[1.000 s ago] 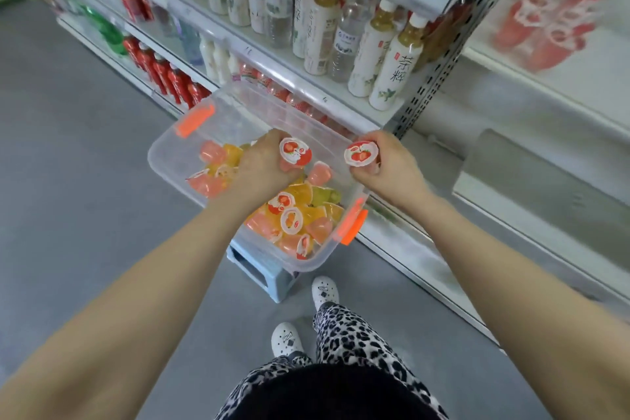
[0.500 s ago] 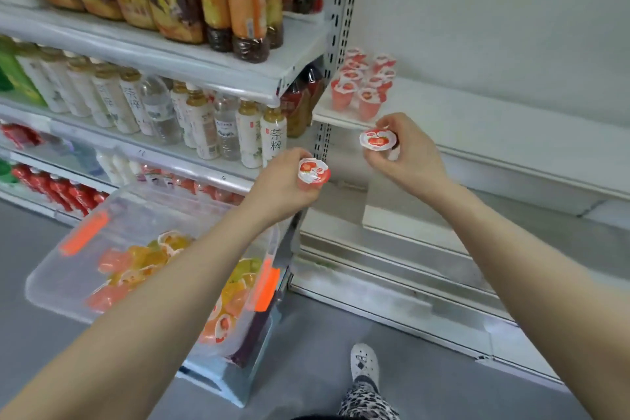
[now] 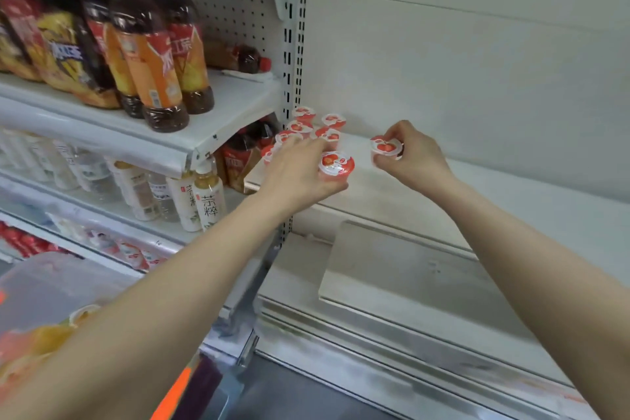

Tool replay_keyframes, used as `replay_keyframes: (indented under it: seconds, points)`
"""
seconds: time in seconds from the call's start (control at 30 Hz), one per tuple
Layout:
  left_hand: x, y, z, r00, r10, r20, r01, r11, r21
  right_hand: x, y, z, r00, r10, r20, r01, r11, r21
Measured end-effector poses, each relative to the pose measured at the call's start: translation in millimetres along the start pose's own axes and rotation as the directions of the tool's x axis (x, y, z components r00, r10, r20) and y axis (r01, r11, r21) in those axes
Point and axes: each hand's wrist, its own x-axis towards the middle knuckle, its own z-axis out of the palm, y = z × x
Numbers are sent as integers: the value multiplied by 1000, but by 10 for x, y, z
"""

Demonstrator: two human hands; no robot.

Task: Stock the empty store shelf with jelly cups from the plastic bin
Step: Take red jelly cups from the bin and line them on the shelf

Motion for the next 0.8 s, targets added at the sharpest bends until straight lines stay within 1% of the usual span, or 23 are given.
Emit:
replay_keyframes:
  seconds: [0.13, 0.23, 0.3, 0.43, 0.57, 0.8]
  points:
    - [267, 51, 207, 999, -29, -21, 31, 992, 123, 366, 212, 130, 997, -45, 66, 45, 999, 1]
    - [363, 60, 331, 996, -51, -68, 62, 984, 165, 595, 322, 262, 992, -56, 115, 55, 998, 15]
    - [420, 50, 382, 995, -62, -72, 74, 981, 180, 739, 376, 358, 987, -75, 140, 73, 997, 16]
    - [545, 40, 430, 995, -98, -36, 104, 969, 225, 981, 457, 515, 985, -95, 145, 91, 995, 32]
    - [652, 19, 487, 990, -130, -49, 138, 959, 249, 1165, 511, 624, 984, -95, 154, 86, 994, 66]
    - [825, 22, 583, 991, -130, -27, 132, 961, 242, 1356, 582, 671, 977, -147, 152, 137, 988, 78]
